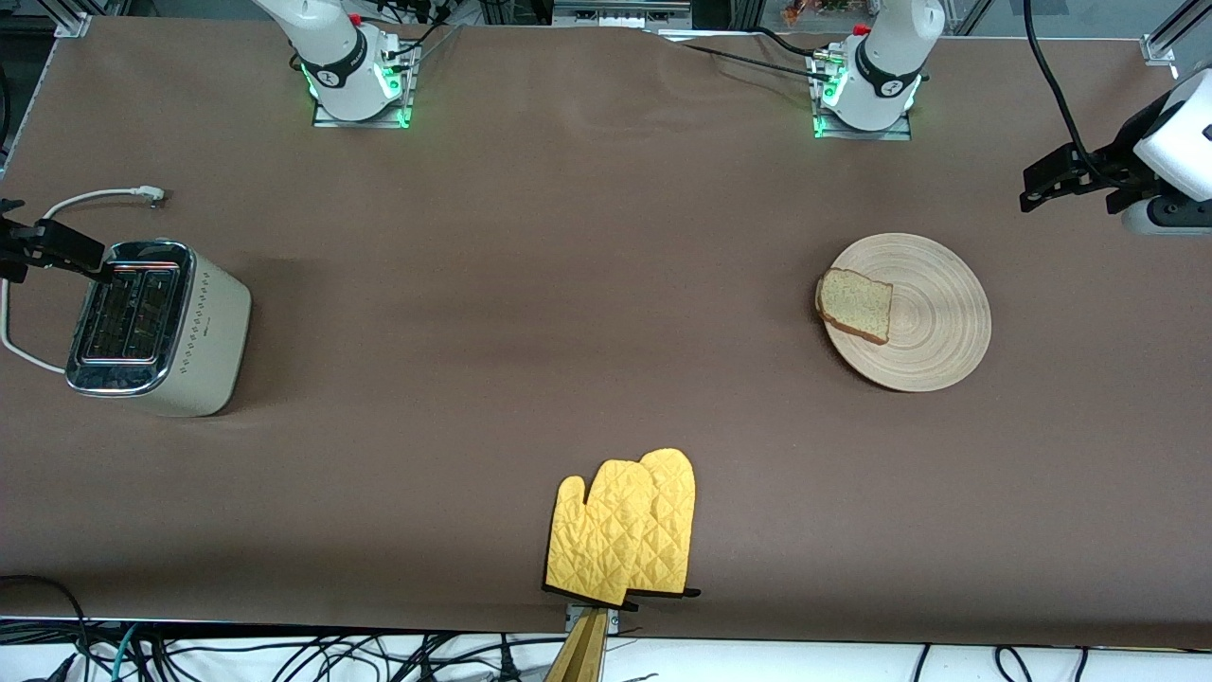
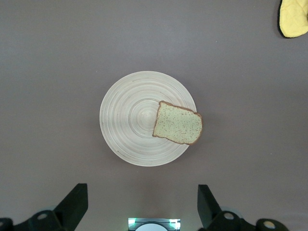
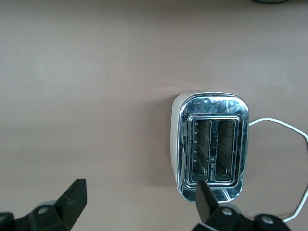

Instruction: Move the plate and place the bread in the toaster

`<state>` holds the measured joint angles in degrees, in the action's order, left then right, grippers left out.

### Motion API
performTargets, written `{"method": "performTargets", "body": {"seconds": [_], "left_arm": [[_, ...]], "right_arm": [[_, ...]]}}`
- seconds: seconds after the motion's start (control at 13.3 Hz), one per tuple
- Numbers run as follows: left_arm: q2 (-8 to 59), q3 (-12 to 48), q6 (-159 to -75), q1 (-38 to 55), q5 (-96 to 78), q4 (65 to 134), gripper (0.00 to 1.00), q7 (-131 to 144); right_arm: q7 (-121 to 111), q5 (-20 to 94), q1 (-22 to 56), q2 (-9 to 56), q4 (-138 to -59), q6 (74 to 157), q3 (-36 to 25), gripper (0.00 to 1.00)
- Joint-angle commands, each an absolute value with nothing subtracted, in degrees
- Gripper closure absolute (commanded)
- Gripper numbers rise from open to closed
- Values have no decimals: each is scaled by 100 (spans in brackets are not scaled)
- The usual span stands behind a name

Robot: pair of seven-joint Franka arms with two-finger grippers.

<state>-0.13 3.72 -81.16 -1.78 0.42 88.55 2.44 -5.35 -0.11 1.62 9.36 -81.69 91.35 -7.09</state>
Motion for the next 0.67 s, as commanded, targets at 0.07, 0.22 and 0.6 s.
{"method": "performTargets", "body": {"seconds": [0.07,0.22,0.6], "left_arm": [[53,387,-8007,-211,106,8701,0,114],[53,387,-8007,-211,106,8701,0,114],[53,387,-8007,-211,114,8701,0,114]], "right_arm": [[-536,-62,167,958,-8086,9123,-703,0],[-554,-53,132,958,-8086,9132,-729,0],[-536,-53,141,958,-8077,9149,-721,0]]}}
